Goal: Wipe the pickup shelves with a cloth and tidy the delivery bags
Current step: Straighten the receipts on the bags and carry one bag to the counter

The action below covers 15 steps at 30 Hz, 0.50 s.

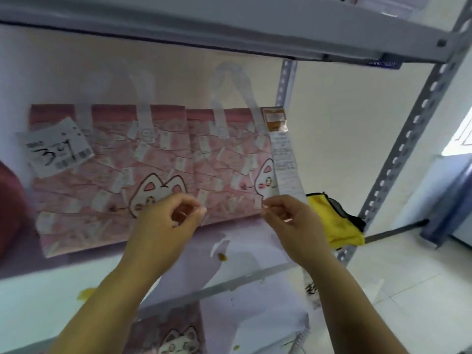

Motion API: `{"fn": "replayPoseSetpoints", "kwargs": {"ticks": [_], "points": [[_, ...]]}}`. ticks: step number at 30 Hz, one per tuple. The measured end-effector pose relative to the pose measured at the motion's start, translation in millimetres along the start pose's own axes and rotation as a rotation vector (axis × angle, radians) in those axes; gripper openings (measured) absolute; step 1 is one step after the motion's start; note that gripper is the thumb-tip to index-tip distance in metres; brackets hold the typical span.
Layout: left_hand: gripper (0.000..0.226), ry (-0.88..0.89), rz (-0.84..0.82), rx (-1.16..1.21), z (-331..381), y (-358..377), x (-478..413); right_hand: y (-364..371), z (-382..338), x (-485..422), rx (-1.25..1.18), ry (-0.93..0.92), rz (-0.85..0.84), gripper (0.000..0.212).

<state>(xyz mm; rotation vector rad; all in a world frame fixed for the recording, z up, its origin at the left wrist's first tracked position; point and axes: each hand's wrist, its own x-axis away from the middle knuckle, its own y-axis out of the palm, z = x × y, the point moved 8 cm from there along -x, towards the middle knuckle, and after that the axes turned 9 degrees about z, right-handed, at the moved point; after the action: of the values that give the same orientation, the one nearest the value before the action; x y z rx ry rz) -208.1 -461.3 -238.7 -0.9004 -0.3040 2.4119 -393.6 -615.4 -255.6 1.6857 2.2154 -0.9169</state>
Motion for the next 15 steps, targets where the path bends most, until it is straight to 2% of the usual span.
{"fn": "replayPoseSetpoints", "kwargs": {"ticks": [5,10,15], "points": [[0.004,-0.034,0.024,0.0,22,64,7,-45,44,-33,0.077,-0.014,-0.025,0.021],[0.005,-0.123,-0.007,0.001,33,121,17,-54,77,-57,0.205,0.033,-0.154,0.06],[0.009,-0.187,-0.023,-0.037,37,149,26,-39,89,-66,0.14,0.119,-0.335,0.069]]}}
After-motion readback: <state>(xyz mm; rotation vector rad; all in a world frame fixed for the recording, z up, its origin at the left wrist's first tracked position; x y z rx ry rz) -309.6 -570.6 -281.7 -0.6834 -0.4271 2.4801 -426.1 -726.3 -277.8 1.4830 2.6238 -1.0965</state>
